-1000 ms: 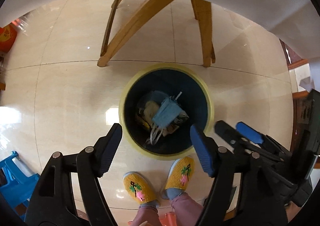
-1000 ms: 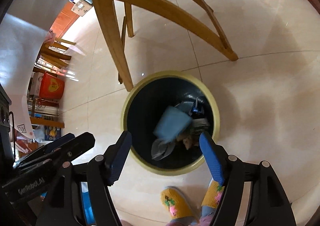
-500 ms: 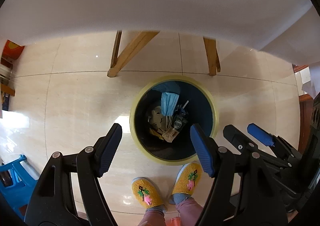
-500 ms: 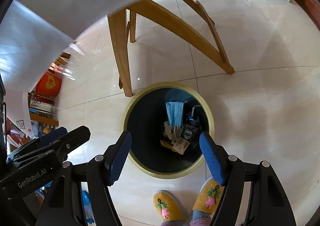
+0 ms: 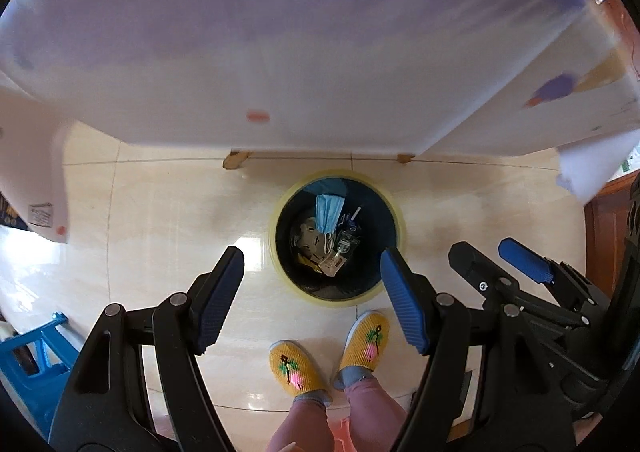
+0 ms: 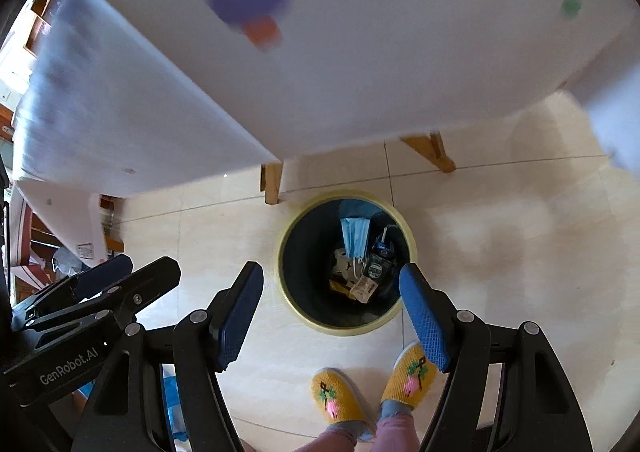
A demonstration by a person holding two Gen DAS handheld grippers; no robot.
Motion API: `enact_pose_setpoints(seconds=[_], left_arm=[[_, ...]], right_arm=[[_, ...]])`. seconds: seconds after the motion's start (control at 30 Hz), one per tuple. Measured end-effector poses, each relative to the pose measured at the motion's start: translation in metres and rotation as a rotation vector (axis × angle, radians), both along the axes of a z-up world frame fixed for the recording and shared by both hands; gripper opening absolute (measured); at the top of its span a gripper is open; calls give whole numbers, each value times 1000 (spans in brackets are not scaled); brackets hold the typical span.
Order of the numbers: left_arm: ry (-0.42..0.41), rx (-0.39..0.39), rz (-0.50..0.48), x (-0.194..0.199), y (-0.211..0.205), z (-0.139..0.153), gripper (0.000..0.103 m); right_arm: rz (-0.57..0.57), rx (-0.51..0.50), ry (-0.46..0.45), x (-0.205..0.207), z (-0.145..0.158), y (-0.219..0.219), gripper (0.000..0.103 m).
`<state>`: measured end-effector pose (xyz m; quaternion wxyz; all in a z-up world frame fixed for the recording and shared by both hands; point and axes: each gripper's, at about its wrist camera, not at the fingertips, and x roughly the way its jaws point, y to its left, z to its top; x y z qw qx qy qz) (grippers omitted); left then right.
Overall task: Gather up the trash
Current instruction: 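Raise both tools back toward the table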
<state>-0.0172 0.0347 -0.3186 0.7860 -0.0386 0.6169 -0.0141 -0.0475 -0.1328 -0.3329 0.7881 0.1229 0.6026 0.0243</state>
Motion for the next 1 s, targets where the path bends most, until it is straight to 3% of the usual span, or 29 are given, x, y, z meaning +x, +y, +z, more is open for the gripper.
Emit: enact_pose_setpoints(seconds=[0.4, 0.63, 1.0], left_arm=[[-135, -27, -56, -18, 0, 161, 68], [-231, -15, -87, -36, 4, 254, 68], [-371, -17, -131, -54, 10, 332, 68]], right_arm=[[-23, -4, -111, -20, 168, 7, 72], [-14, -25, -186, -34, 249, 15, 72], [-20, -124, -312, -55, 352, 34, 75]])
